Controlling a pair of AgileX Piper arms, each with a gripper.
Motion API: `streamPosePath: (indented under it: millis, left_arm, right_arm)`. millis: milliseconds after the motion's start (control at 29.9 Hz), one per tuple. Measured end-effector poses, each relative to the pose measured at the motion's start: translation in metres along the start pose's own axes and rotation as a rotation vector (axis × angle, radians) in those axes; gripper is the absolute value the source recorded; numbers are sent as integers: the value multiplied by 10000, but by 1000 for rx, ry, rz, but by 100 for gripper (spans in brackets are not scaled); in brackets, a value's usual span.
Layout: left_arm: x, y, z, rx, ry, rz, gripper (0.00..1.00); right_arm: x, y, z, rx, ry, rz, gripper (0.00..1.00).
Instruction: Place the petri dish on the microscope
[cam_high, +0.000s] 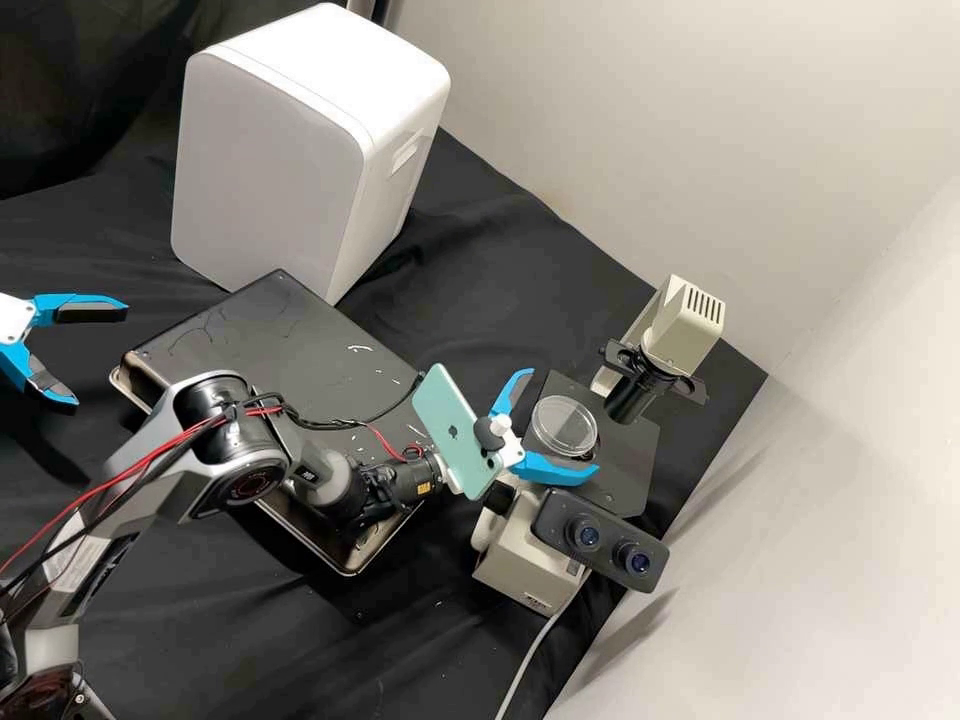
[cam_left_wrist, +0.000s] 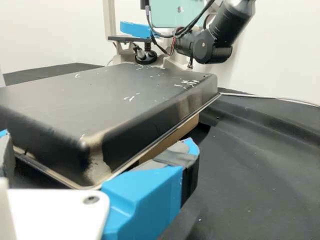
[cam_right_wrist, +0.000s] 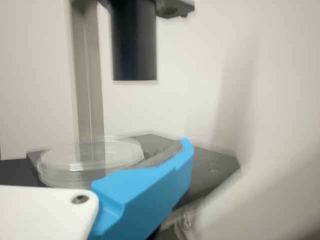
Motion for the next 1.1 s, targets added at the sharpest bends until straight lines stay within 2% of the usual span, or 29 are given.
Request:
streamPosePath:
  millis: [134,268,335,502,602,636,669,803,870,903,937,1037,1104]
  left_arm:
    - [0,2,7,1,-3,1,100]
    - [-15,17,24,11,-7,12,100]
    - [-20,32,29,32,-9,20,100]
    - [-30,62,42,61,-10,39,100]
    - [-45,105,54,63,-4,67,100]
    - [-52,124,58,64,-2,78,100]
    - [-63,147,61,74,5,94,100]
    - [-137,278,90,150,28,182,100]
    - [-183,346,109,179,42,231,100]
    - [-214,396,129,196,47,266,100]
    - [-231,422,139,210,53,285,100]
    - [-279,500,159,234,92,349,100]
    - [-293,520,155,240,122,367,100]
  right_arm:
    - [-74,23,30,33,7,3,100]
    - [-91,33,15,39,17,5,100]
    - [-91,39,8,39,19,6,100]
    - [-91,39,8,39,19,6,100]
    - [-91,39,8,39,19,6,100]
    - [-91,39,8,39,19,6,100]
    - [-91,39,8,39,19,6,100]
    - [-91,39,8,39,19,6,100]
    - [-91,39,8,39,19,6,100]
    - [-91,39,8,39,19,6,100]
    - [-91,39,8,39,19,6,100]
    - [-91,39,8,39,19,6,100]
    - [-91,39,8,39,19,6,100]
